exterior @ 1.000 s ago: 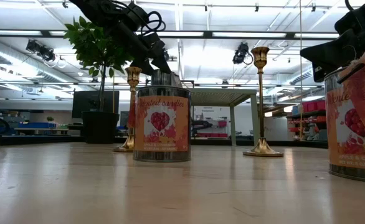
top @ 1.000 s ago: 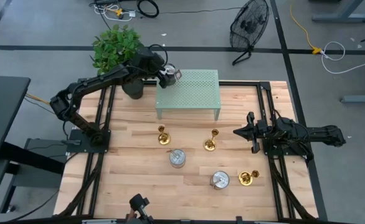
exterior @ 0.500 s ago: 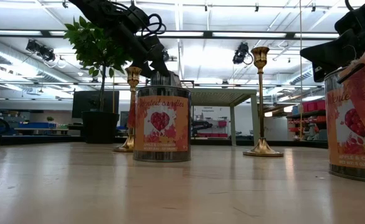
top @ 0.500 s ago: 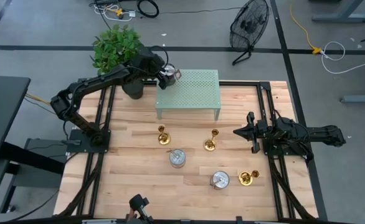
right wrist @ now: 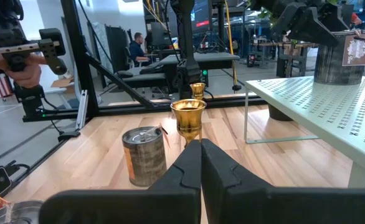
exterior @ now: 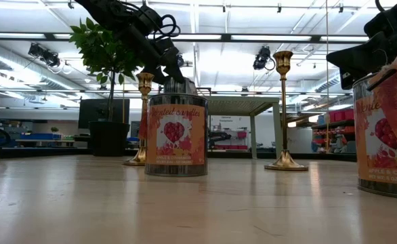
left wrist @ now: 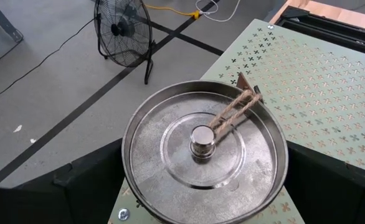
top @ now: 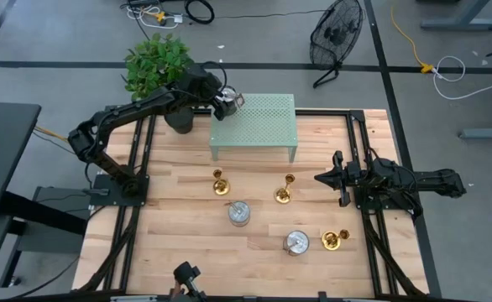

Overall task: Pick & Place candle stick holders
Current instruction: Put the bottom silver scented candle on the shelf

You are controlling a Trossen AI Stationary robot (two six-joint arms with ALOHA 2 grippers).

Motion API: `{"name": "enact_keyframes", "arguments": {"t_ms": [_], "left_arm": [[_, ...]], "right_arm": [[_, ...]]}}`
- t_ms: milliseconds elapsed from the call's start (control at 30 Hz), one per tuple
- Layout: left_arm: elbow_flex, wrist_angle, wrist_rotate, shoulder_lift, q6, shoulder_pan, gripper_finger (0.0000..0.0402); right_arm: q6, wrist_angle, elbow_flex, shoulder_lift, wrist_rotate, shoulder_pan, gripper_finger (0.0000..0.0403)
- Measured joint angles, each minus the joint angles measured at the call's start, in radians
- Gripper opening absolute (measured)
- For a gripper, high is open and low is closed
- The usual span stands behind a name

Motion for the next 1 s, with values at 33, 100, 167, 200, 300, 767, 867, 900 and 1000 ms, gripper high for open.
{"name": "enact_keyframes", "arguments": {"t_ms": [33, 100, 167, 200, 300, 767, 867, 900, 1000], "left_arm": [[0.000, 0.000, 0.000, 0.000, 0.000, 0.000, 0.0400], [0.000, 0.000, -0.001, 0.000, 0.000, 0.000, 0.0400], [0.000, 0.000, -0.002, -0.001, 0.000, 0.000, 0.0400], [0.000, 0.000, -0.002, -0.001, 0.000, 0.000, 0.0400], [0.001, -0.001, -0.003, -0.001, 0.001, -0.002, 0.0400], [0.002, -0.019, -0.002, -0.004, 0.004, -0.002, 0.0399], [0.015, -0.030, 0.004, -0.004, 0.004, -0.002, 0.0399], [0.024, -0.033, 0.005, -0.004, 0.005, -0.002, 0.0399], [0.048, -0.047, 0.005, -0.004, 0.007, -0.002, 0.0399]], "right_arm": [[0.000, 0.000, 0.000, 0.000, 0.000, 0.000, 0.0003], [0.000, 0.000, 0.000, 0.000, 0.000, 0.000, 0.0003], [0.000, 0.000, 0.000, 0.000, 0.000, 0.000, 0.0003], [0.000, 0.000, 0.000, 0.000, 0.000, 0.000, 0.0003], [0.000, 0.000, 0.000, 0.000, 0.000, 0.000, 0.0003], [0.000, 0.000, 0.000, 0.000, 0.000, 0.000, 0.0003], [0.000, 0.000, 0.000, 0.000, 0.000, 0.000, 0.0003], [0.000, 0.000, 0.000, 0.000, 0.000, 0.000, 0.0003], [0.000, 0.000, 0.000, 0.000, 0.000, 0.000, 0.0003]]}}
